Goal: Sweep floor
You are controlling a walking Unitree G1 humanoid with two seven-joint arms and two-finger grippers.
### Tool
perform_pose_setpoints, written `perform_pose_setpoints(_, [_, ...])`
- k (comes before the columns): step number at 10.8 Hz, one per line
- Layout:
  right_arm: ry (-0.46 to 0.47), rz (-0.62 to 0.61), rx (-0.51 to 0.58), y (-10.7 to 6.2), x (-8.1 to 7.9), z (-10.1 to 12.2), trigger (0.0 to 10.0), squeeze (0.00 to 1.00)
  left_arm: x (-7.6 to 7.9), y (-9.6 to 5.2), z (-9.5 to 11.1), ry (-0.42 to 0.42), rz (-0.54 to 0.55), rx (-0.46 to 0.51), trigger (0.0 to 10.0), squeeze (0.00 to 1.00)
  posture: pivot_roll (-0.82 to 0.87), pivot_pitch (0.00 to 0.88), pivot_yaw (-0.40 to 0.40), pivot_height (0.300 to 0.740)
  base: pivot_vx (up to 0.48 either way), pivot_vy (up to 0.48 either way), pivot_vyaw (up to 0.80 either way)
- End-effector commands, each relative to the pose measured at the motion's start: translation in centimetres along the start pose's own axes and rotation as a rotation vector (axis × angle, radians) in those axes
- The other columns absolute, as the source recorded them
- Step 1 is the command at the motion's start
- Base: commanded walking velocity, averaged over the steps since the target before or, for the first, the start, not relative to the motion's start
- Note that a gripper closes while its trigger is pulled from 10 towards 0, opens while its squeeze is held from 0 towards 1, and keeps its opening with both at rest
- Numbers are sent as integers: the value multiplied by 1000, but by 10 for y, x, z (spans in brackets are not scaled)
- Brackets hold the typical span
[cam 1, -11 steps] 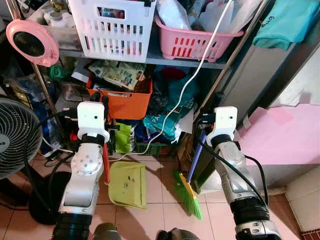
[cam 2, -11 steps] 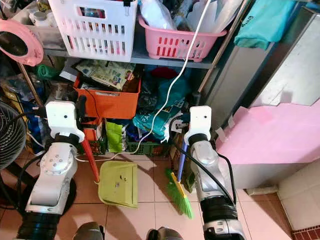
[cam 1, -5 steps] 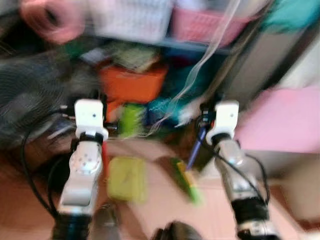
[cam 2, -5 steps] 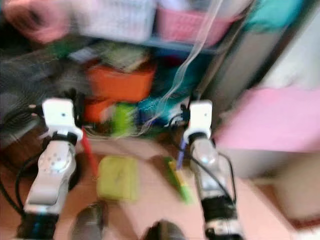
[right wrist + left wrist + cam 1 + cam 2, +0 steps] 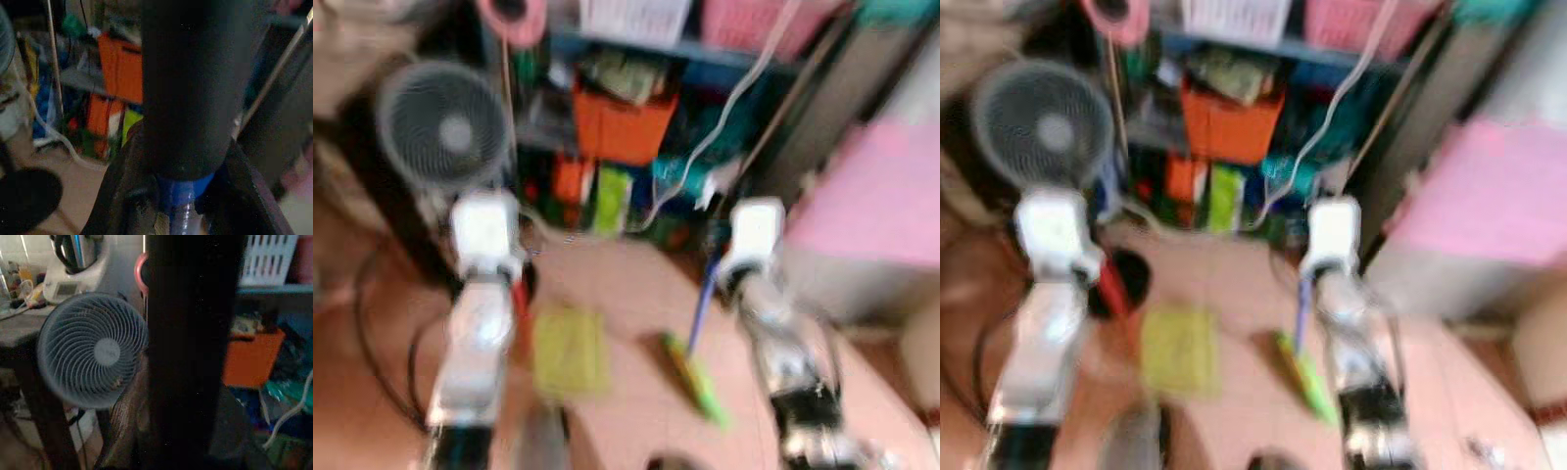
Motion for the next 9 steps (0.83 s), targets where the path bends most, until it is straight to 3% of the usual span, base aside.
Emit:
perform_pose_setpoints(1, [12,3,40,6,1,14,10000,0,-2,2,3,-16,7,7,10000,0,90,55,-118,740,0,0,0])
perform_pose_setpoints(2, [21,6,36,8,0,13,10000,0,-4,-1,-5,-49,25,-17,10000,0,89,48,-115,740,0,0,-638])
perform_pose_setpoints(5, [35,11,42,10,-1,14,10000,0,2,-6,-11,-39,-30,-10,10000,0,86,31,-103,740,0,0,-800])
perform_pose_setpoints(9, [60,-22,57,16,2,10,10000,0,-5,-7,-25,21,-7,-48,10000,0,95,0,-66,740,0,0,-800])
Point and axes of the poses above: a point about 5 cm out from each wrist's last joint towards the gripper, its own y axis pointing out of the wrist towards the gripper, its own z axis along the axis of the wrist's last joint, x = y × z, the point moved 3 cm from there along y, pointing out of the wrist towards the gripper, and after that the axes turned 12 degrees about y, right-handed, at the moved point
